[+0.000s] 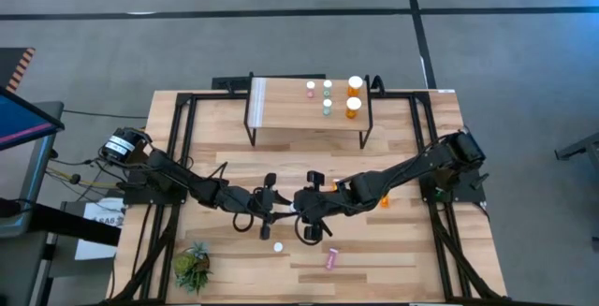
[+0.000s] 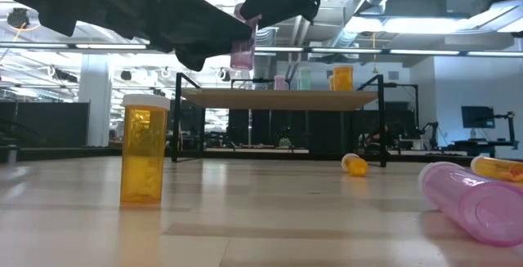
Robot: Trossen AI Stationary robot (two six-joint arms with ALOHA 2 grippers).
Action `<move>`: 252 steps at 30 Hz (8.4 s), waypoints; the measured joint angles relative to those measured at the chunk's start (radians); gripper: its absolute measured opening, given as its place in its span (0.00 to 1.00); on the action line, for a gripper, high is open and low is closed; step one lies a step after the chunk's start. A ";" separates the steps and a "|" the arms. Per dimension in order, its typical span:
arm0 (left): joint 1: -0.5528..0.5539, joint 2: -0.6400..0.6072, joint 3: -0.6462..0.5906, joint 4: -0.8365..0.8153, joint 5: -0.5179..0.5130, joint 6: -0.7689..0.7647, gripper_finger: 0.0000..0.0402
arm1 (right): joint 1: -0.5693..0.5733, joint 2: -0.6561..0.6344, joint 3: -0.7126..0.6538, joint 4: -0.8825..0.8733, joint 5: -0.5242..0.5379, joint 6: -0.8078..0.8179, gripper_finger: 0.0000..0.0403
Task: Pick and place medicine bottles onto shelf by color
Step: Put the top small pink pill bottle on the shelf aligned with the other small pink pill bottle, then adjust the small green pill bottle on the shelf
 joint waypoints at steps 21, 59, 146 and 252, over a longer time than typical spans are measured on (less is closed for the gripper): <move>-0.001 0.000 0.000 -0.018 -0.013 -0.002 0.45 | 0.000 0.000 -0.001 -0.005 0.008 -0.008 0.33; -0.047 -0.467 -0.259 -0.193 -0.334 -0.043 0.56 | -0.585 -0.171 0.045 -0.115 -0.050 -0.177 0.34; -0.045 -0.466 -0.259 -0.192 -0.311 -0.056 0.56 | -0.772 -0.098 0.126 -0.190 -0.222 -0.261 0.34; -0.045 -0.466 -0.258 -0.209 -0.284 -0.103 0.56 | -0.726 -0.325 0.062 -0.436 -0.194 -0.240 0.61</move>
